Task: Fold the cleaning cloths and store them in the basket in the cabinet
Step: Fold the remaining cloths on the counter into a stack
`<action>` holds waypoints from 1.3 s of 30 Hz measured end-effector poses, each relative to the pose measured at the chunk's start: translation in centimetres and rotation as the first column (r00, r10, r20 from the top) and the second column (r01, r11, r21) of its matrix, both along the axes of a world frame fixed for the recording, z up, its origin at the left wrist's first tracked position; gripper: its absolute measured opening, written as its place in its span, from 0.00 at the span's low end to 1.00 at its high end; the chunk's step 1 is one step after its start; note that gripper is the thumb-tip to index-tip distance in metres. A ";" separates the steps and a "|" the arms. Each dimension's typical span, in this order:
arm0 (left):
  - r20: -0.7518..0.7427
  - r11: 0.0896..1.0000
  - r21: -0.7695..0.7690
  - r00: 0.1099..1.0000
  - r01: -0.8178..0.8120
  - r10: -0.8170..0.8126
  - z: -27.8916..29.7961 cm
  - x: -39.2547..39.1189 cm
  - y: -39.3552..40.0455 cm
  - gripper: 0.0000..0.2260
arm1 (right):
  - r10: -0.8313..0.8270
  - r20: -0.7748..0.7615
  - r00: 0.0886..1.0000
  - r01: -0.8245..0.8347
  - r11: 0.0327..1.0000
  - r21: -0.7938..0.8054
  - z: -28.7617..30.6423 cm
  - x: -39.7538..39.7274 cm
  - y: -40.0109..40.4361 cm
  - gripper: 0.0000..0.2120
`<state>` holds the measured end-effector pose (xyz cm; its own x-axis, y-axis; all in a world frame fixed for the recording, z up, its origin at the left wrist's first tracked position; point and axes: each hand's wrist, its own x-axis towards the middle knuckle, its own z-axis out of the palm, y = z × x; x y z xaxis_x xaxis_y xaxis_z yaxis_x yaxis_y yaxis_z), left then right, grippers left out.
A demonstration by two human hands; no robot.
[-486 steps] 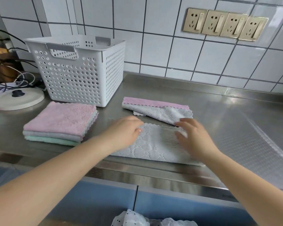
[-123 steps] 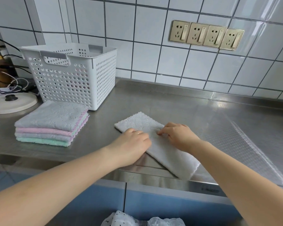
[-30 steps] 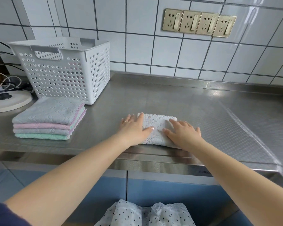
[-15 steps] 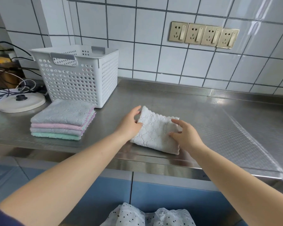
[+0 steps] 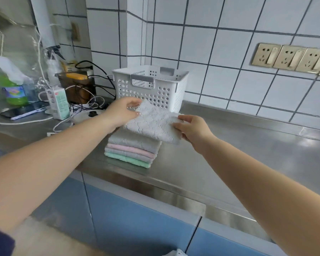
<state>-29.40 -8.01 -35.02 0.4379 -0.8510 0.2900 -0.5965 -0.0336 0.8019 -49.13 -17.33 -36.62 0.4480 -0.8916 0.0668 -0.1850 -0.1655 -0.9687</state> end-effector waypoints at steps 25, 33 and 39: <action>0.481 0.990 0.131 0.876 -0.050 -0.019 -1.0 2.4 -1.3 0.19 | -0.073 -0.466 0.882 -0.131 0.912 -0.390 -1.2 7.8 -0.8 0.20; 0.488 0.844 0.536 0.821 -0.013 -0.297 -3.9 1.9 -2.1 0.20 | -0.004 -0.696 0.718 -0.353 0.859 -0.369 -4.0 10.0 2.2 0.17; 0.425 0.811 0.585 0.859 -0.019 -0.286 -5.1 3.7 -0.9 0.23 | 0.033 -0.662 0.749 -0.314 0.897 -0.311 -5.0 8.1 2.0 0.19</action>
<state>-25.74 -8.89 -40.11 0.2439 -0.9634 -0.1110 -0.9221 -0.2658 0.2811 -41.04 -15.37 -41.67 0.6542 -0.7559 0.0263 -0.6519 -0.5811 -0.4873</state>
